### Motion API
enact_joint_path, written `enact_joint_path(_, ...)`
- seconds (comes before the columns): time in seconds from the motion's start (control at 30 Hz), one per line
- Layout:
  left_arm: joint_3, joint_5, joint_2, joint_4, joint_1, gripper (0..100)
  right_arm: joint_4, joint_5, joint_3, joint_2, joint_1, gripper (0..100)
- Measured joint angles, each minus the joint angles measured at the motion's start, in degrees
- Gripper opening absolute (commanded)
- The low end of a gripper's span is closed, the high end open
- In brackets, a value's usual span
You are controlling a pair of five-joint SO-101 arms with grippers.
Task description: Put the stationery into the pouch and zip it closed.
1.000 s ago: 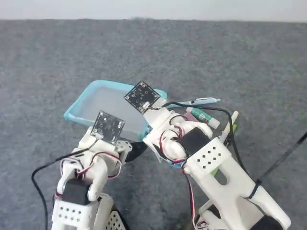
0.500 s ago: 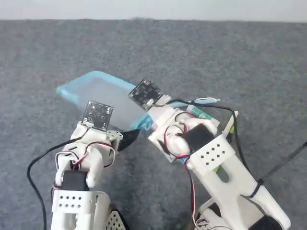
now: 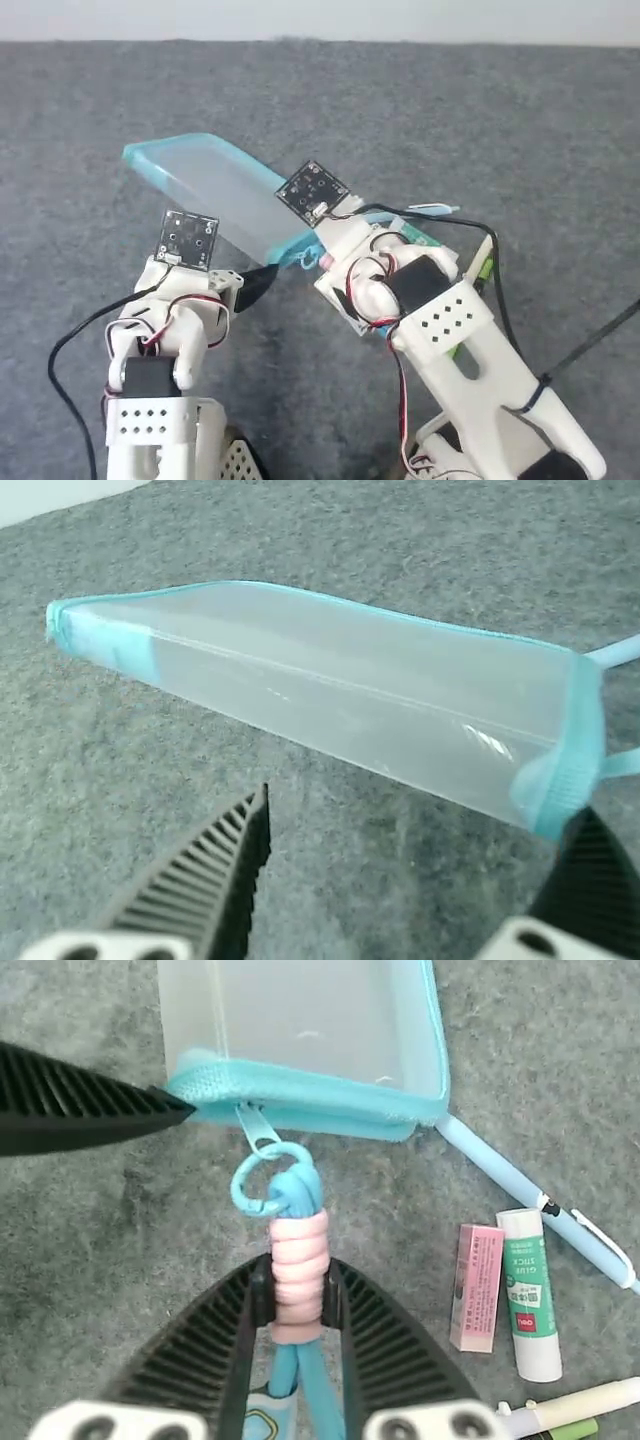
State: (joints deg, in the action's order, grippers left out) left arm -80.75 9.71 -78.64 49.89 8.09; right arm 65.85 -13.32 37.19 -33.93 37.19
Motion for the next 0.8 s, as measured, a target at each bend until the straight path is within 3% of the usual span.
enact_joint_path(0.63, 0.09, -0.62, 0.09, -2.37, 6.07, 41, 0.70, -0.97, 0.35, 0.00, -4.84, 0.6)
enact_joint_path(0.8, 0.35, -0.53, 0.00, 1.41, -0.70, 42, 0.70, -0.97, 0.35, 0.00, -1.58, 0.6)
